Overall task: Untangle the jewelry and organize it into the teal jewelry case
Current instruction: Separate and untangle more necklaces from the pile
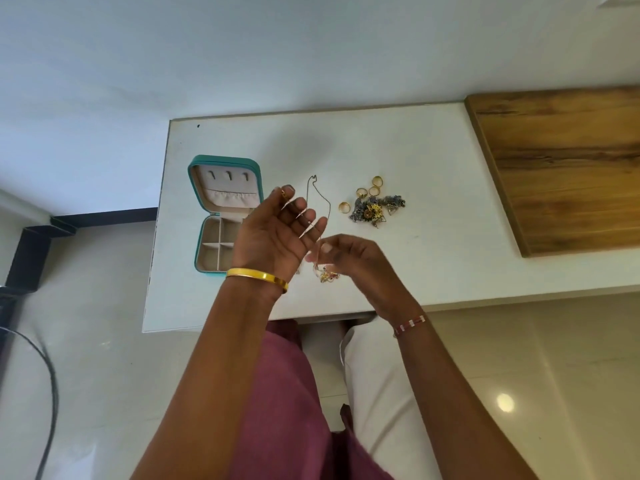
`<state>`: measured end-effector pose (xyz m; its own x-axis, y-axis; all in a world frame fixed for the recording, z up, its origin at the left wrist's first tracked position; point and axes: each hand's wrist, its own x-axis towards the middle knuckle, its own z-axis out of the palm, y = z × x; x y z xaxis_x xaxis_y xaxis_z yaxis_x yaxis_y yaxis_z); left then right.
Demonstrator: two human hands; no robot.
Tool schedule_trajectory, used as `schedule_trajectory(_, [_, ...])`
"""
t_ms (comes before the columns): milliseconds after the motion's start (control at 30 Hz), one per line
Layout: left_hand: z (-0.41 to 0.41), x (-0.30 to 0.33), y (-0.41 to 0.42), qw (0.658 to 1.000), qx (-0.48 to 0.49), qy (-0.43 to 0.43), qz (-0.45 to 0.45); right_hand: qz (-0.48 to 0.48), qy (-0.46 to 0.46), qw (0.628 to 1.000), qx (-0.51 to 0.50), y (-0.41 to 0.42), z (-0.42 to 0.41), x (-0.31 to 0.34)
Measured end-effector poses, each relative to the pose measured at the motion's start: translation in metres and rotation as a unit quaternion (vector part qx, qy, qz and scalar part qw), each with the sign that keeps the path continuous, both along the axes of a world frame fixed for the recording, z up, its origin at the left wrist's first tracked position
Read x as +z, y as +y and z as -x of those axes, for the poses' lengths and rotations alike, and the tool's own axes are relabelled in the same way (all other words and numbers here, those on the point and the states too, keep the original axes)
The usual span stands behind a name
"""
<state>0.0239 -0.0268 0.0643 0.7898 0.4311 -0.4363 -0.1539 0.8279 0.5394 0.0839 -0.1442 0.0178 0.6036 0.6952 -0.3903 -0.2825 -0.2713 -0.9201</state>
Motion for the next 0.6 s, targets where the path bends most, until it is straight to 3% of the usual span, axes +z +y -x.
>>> schedule_trajectory(333, [0.016,-0.011,0.021,0.999,0.040,0.005,-0.001,0.132,-0.139,0.981,-0.003,-0.010,-0.007,-0.031])
schedule_trajectory(500, [0.028,-0.021,0.026,0.998,0.055,0.019,0.015,0.115,-0.161,0.980,-0.031,-0.014,-0.019,-0.021])
schedule_trajectory(600, [0.036,-0.028,0.031,0.998,0.058,0.027,0.021,0.090,-0.124,0.987,-0.055,-0.017,-0.026,-0.012])
